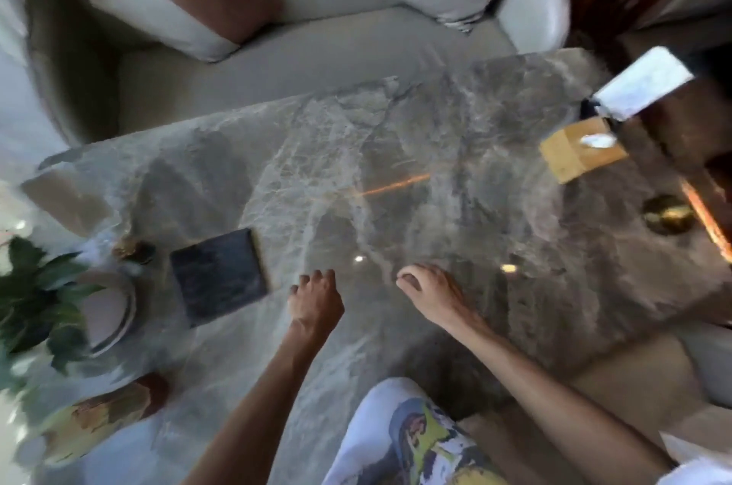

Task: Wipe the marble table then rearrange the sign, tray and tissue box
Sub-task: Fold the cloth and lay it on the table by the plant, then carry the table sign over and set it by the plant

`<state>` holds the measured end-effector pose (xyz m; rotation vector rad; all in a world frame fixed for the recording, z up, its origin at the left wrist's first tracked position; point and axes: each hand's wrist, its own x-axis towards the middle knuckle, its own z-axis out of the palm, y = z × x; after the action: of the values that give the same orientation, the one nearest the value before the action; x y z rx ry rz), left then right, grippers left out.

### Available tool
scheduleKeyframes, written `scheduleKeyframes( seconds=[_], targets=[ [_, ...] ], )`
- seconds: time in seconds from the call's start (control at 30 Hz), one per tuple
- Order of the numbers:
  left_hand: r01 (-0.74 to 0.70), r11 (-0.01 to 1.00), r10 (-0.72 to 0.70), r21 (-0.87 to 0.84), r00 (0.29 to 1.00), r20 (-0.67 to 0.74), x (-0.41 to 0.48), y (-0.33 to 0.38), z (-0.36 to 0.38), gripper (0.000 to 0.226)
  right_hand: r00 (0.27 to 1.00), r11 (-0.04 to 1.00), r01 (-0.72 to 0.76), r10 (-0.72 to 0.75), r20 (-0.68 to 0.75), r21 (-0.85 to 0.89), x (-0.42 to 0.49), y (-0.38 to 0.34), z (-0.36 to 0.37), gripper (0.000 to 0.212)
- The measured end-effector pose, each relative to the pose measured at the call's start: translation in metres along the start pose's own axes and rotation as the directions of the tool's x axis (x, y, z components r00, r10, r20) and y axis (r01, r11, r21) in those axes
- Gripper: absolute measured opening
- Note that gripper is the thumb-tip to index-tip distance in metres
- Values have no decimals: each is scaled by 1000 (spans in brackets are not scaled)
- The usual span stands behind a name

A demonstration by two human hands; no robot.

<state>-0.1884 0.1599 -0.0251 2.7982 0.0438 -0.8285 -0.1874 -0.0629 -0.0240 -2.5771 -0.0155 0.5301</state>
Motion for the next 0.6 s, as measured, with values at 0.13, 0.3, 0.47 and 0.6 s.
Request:
scheduleKeyframes(
  seconds=[0.13,0.3,0.47,0.6],
  targets=[
    [-109,994,108,12,994,7,12,85,9,43,974,969,-225,224,23,99,-39,101,-60,19],
    [-141,990,141,25,990,-6,15,199,16,43,945,932,-325,327,12,163,-62,207,-123,24],
    [-157,986,156,61,988,22,17,302,15,38,959,952,-283,281,37,117,-59,273,-182,30],
    [-193,977,195,88,981,-9,23,357,12,38,973,974,-218,222,-65,56,-59,301,-220,31]
  ],
)
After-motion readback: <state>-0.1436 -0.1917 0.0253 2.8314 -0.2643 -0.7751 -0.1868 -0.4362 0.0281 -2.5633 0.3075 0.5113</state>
